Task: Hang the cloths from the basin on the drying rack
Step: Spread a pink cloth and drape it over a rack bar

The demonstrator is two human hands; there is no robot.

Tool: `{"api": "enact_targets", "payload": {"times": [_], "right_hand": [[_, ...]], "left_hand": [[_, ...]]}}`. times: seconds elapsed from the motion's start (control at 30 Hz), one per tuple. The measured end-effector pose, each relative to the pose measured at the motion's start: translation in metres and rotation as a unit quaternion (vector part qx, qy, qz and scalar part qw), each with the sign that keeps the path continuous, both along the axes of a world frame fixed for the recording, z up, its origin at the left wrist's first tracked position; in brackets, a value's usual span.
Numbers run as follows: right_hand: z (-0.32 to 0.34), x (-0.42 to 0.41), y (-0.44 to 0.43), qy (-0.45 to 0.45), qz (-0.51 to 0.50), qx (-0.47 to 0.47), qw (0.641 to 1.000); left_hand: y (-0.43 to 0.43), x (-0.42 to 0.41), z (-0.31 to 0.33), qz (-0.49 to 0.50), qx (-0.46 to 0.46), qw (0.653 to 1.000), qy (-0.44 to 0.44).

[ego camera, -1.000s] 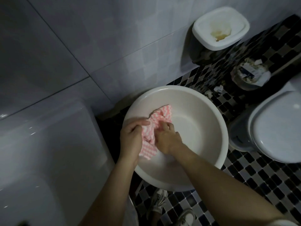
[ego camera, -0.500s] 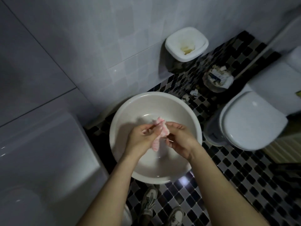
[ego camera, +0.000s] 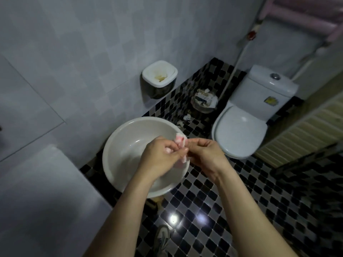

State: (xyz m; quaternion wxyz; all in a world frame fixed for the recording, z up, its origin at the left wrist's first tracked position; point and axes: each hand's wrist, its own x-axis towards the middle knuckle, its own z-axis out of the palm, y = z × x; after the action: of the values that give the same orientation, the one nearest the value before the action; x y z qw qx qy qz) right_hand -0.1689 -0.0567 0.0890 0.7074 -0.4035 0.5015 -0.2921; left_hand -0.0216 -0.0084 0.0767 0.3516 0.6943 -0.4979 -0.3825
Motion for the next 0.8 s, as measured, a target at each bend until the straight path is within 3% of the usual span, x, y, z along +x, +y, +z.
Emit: {"api": "enact_targets", "payload": {"times": [0.07, 0.17, 0.23, 0.33, 0.4, 0.47, 0.57, 0.63, 0.8], "right_hand": [[0.015, -0.020, 0.015, -0.001, -0.013, -0.025, 1.000], [0.034, -0.050, 0.044, 0.052, -0.032, -0.067, 0.996], [0.040, -0.069, 0.065, 0.149, -0.026, -0.116, 0.982], [0.053, -0.097, 0.096, 0.304, -0.008, -0.205, 0.930], [0.068, -0.123, 0.124, 0.258, -0.024, -0.208, 0.943], [0.084, -0.137, 0.142, 0.101, -0.006, -0.166, 0.981], [0.100, -0.168, 0.179, -0.038, 0.004, -0.151, 0.988], [0.105, -0.182, 0.193, -0.013, -0.016, -0.163, 0.986], [0.115, -0.226, 0.238, 0.144, -0.085, -0.219, 0.961]], "left_hand": [[0.007, -0.014, 0.010, -0.011, -0.020, 1.000, 0.012], [0.027, -0.036, 0.025, -0.041, -0.022, 0.992, 0.115], [0.041, -0.050, 0.035, -0.063, -0.028, 0.985, 0.156], [0.059, -0.068, 0.054, -0.127, -0.018, 0.975, 0.179], [0.075, -0.090, 0.072, -0.191, -0.021, 0.968, 0.159], [0.080, -0.104, 0.085, -0.237, -0.027, 0.962, 0.136], [0.098, -0.138, 0.103, -0.309, -0.035, 0.946, 0.092], [0.106, -0.152, 0.111, -0.318, -0.038, 0.944, 0.081], [0.132, -0.192, 0.131, -0.374, -0.044, 0.917, 0.131]]}}
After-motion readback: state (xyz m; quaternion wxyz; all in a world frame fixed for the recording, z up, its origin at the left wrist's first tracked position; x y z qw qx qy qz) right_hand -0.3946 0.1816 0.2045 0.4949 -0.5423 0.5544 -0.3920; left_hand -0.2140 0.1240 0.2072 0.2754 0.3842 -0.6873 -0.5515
